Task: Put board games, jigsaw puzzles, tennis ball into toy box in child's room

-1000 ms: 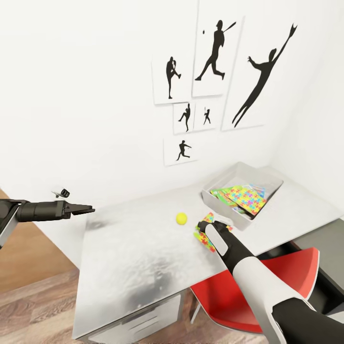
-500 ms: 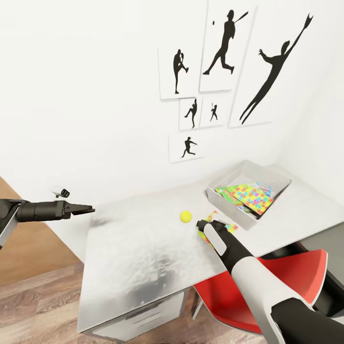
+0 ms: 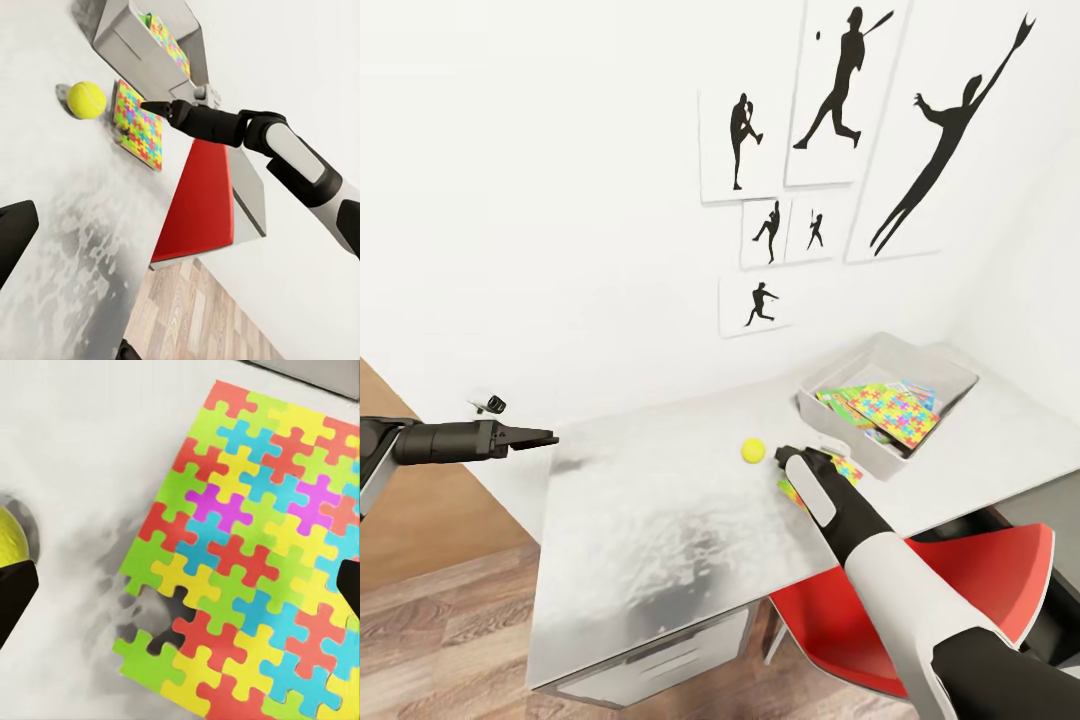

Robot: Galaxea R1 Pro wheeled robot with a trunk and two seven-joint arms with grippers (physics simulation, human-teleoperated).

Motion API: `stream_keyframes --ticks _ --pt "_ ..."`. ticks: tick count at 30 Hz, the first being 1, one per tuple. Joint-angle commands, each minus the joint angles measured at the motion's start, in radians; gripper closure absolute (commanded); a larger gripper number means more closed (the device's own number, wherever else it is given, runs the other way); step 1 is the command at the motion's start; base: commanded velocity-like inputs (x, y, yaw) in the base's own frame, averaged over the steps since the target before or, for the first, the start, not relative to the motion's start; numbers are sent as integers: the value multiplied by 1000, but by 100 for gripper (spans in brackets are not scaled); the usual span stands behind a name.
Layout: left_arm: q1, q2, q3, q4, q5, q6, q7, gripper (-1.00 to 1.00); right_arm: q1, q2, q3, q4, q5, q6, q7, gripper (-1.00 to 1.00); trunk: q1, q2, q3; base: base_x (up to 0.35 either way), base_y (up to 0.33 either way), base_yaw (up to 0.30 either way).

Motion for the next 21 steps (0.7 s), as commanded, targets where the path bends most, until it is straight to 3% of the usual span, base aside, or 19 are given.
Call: stream_keyframes --ticks 1,11,18,21 --pt "-1 1 -4 0 3 11 -3 -100 -1 0 3 -4 -5 5 -14 -100 1 -2 -2 0 0 3" --pt "-1 2 -4 1 2 10 -3 -100 -1 1 5 -6 -6 7 -28 -100 1 -2 -2 0 0 1" --pt "-1 2 -4 1 2 10 -3 -100 -2 4 9 8 -4 4 -145 -100 1 -2 -2 0 0 0" --pt "-1 2 -4 1 2 10 -3 -100 -2 3 10 11 -3 4 -164 -100 1 -2 -2 0 0 0"
